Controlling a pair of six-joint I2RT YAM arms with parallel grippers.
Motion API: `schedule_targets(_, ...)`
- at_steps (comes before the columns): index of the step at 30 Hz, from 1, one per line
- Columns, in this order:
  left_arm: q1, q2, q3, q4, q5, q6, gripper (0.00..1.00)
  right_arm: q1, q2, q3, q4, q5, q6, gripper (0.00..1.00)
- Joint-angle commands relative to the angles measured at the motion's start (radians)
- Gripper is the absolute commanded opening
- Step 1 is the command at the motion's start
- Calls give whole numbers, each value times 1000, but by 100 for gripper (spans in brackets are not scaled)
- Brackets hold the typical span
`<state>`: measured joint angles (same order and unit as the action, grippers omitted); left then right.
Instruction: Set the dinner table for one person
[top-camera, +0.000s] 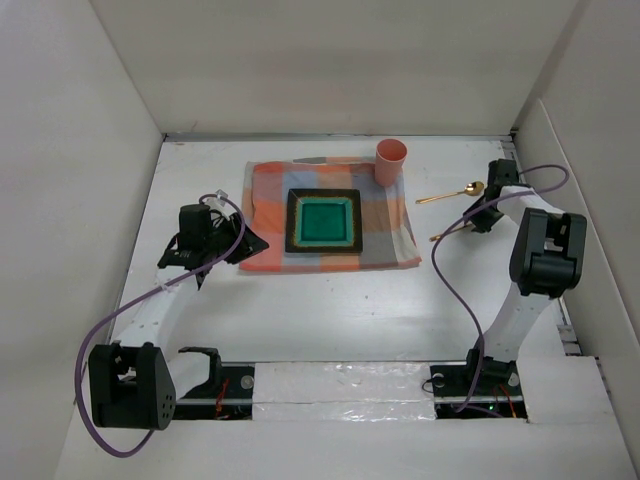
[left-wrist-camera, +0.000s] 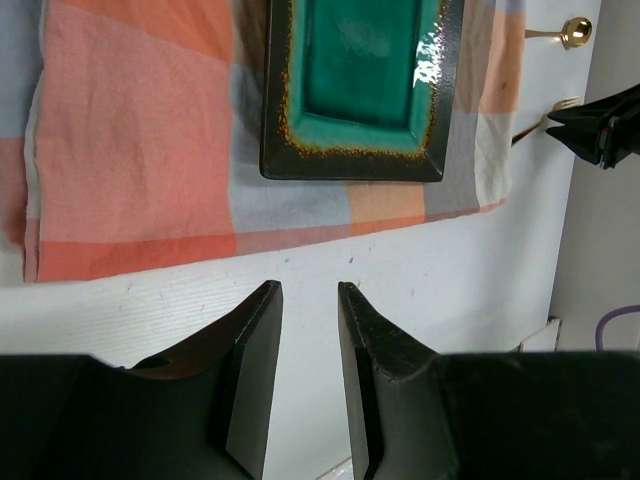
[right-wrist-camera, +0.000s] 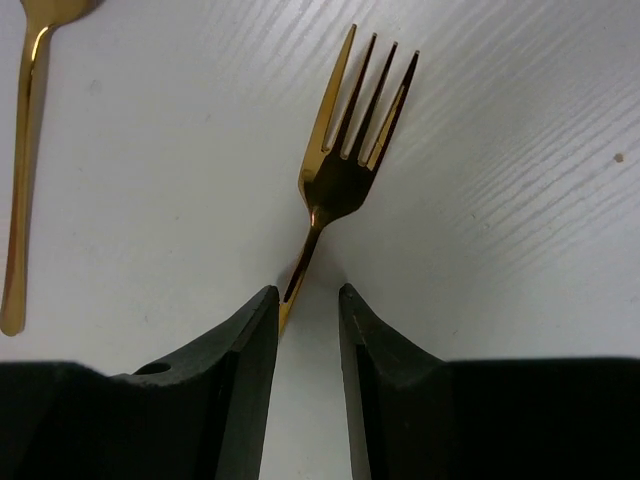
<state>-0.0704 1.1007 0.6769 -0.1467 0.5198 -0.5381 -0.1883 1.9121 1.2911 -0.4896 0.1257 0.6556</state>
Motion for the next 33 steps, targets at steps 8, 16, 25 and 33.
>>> schedule_targets(8, -2, -7, 9, 19, 0, 32, 26, 43, 70, 135, -59, 61, 19, 33)
schedule_targets(16, -2, 4, 53, -1, -21, 47, 26, 52, 87, 151, -167, 121, 27, 28)
schedule_targets(25, -2, -9, 50, 7, -14, 55, 26, 70, 136, 200, -260, 153, -11, 3)
schedule_targets(33, -2, -13, 78, -13, -1, 41, 26, 81, -51, 108, -179, 189, -48, 0)
